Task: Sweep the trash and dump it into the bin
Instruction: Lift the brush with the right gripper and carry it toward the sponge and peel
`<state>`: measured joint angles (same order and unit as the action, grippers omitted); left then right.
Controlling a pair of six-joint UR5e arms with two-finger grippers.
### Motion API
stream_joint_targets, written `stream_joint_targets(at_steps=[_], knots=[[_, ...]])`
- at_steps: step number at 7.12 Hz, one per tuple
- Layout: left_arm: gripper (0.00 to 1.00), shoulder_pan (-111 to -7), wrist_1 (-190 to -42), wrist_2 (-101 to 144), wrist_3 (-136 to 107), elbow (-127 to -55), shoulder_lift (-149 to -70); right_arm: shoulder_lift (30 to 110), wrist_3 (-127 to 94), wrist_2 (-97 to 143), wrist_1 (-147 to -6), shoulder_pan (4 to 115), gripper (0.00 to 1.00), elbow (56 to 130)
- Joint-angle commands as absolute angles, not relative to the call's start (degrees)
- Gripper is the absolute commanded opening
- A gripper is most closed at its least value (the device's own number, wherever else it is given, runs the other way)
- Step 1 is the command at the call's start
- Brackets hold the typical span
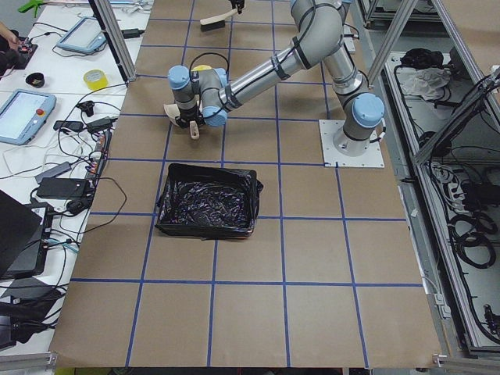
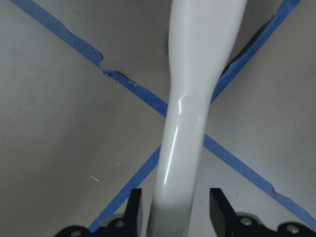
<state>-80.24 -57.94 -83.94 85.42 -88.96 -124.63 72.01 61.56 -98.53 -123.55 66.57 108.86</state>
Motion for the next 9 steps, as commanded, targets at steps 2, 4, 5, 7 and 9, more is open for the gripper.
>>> stream_joint_targets(at_steps=[2,4,5,7,9], knots=[[0.00,-80.3,-58.0,-83.9,85.9,-88.9,-124.5,72.2,61.3,-98.2,-122.3,66.5,0.43,108.7],[0.00,-80.3,-58.1,-83.9,85.9,-88.9,-124.6,72.5,61.3,-97.8,-120.7,66.5,0.00,108.4],[0.00,-80.3,-58.1,-84.0,86.0,-88.9,-124.7,72.7,59.5,-97.6,-120.6,66.5,0.00,107.8],[0.00,-80.3,-58.0,-84.3,90.1,-88.9,-124.8,73.7,50.3,-95.3,-119.6,67.2,0.00,106.5],[0.00,-81.4,-58.4,-85.1,91.8,-89.0,-124.2,74.4,39.3,-88.9,-116.4,69.3,0.00,106.4]])
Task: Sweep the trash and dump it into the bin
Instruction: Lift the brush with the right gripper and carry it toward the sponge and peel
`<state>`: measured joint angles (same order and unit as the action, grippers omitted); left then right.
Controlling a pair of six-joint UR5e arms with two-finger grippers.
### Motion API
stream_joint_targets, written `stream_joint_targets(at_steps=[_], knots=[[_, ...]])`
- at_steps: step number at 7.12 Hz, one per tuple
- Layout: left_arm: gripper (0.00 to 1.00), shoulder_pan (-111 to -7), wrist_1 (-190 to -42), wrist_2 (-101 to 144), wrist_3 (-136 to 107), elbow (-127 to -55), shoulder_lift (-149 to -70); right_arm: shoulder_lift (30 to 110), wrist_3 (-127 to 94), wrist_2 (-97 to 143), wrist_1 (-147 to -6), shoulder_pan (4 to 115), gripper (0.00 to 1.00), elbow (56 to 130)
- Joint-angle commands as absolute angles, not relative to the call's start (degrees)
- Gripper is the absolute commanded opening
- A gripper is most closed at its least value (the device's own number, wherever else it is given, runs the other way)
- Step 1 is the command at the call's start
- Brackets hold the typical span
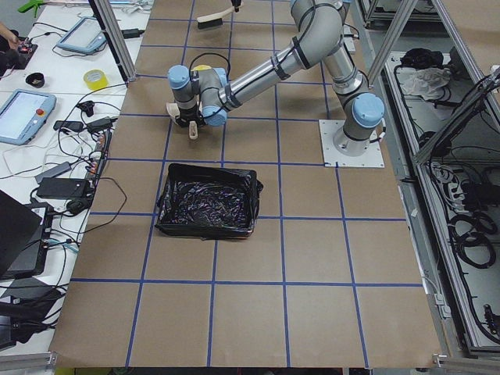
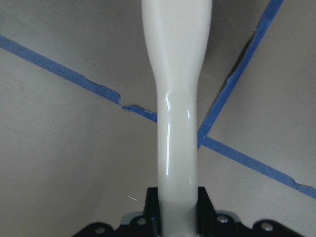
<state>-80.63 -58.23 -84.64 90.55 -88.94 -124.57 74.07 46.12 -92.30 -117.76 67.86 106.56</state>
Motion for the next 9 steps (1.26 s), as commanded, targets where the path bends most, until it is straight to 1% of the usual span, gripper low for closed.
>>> stream_joint_targets(at_steps=[1,2,5,7,9], knots=[[0.00,-81.8,-58.4,-85.1,91.8,-89.5,-124.1,74.4,36.2,-88.8,-116.7,73.3,0.00,106.4],[0.00,-81.7,-58.0,-85.2,91.8,-90.5,-124.0,74.3,29.8,-88.7,-116.5,77.2,0.00,106.0],[0.00,-81.7,-58.1,-85.2,91.8,-90.6,-124.0,72.9,11.9,-88.9,-115.9,89.2,0.00,104.2],[0.00,-81.7,-58.1,-85.2,91.8,-90.4,-123.9,69.5,4.7,-88.8,-116.0,94.4,0.00,102.7],[0.00,-81.8,-58.2,-86.4,91.4,-90.3,-123.8,66.6,-1.5,-88.8,-116.2,99.6,0.00,98.9]])
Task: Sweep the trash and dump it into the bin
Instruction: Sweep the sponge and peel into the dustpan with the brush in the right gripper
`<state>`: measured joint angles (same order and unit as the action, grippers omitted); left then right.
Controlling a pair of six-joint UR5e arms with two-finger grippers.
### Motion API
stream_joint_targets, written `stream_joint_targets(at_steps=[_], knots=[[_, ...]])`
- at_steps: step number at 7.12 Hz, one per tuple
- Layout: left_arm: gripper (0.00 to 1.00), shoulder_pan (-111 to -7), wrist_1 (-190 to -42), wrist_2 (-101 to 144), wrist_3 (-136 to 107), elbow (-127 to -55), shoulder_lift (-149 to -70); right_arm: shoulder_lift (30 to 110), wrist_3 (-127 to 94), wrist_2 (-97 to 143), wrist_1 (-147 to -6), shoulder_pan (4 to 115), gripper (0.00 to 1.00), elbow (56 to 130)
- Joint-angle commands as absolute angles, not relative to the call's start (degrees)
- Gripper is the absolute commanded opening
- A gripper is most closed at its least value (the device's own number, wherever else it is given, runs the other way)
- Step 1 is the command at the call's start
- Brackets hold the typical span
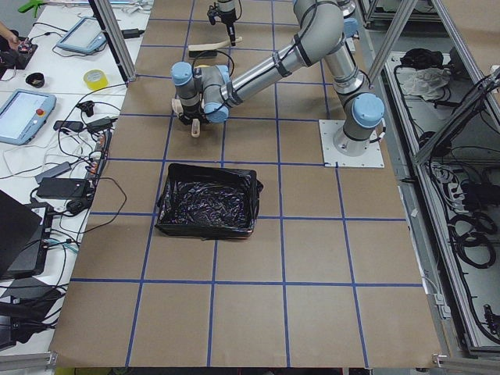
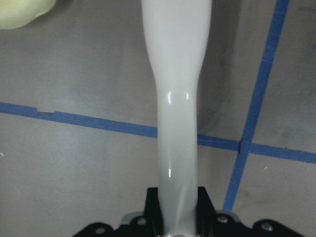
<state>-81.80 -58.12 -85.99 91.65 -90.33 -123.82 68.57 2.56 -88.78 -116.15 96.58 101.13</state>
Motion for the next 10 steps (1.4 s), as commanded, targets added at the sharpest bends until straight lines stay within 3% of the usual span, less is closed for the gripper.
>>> stream_joint_targets(at_steps=[1,10], knots=[[0.00,-81.9,-58.3,-86.4,91.1,-90.3,-123.7,65.6,-4.5,-88.8,-116.1,101.1,0.00,97.8],[0.00,-82.0,-58.5,-86.4,90.5,-90.4,-123.6,55.4,-33.6,-79.5,-116.4,117.4,0.00,82.0]])
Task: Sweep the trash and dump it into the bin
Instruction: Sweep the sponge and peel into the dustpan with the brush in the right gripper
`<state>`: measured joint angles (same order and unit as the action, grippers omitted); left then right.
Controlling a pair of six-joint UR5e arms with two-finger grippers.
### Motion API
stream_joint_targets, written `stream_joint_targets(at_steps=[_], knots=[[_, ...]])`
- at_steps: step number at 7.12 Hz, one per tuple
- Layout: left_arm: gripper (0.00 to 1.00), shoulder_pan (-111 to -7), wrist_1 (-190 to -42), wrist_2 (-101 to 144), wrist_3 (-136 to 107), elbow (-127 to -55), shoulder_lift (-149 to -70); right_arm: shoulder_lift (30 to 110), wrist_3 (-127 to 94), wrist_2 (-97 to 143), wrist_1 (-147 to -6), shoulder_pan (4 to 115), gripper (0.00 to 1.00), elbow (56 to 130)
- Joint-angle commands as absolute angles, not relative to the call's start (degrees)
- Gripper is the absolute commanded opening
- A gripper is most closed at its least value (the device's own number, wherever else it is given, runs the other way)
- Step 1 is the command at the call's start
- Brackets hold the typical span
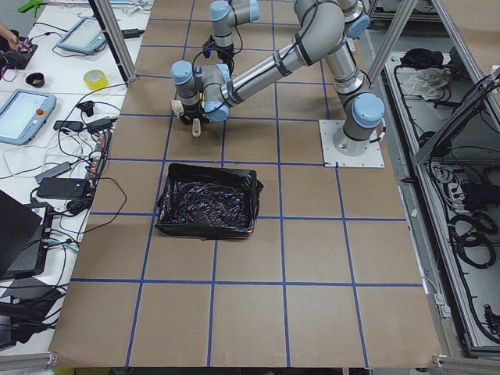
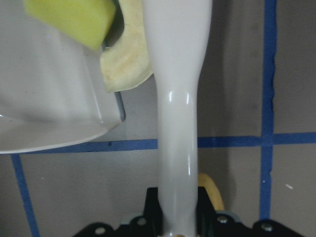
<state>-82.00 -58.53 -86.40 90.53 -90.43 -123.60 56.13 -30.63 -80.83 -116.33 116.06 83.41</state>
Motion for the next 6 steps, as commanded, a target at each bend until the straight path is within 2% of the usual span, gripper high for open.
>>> stream_joint_targets(at_steps=[1,4,6], knots=[[0.00,-82.0,-58.6,-86.4,90.4,-90.5,-123.6,54.4,-35.4,-77.8,-116.8,118.3,0.00,80.9],[0.00,-82.0,-58.6,-86.4,90.5,-90.5,-123.2,51.2,-41.9,-75.0,-116.4,120.6,0.00,74.0],[0.00,-81.9,-58.8,-86.1,91.4,-90.9,-122.6,53.4,-37.6,-77.2,-110.4,119.8,0.00,74.2]])
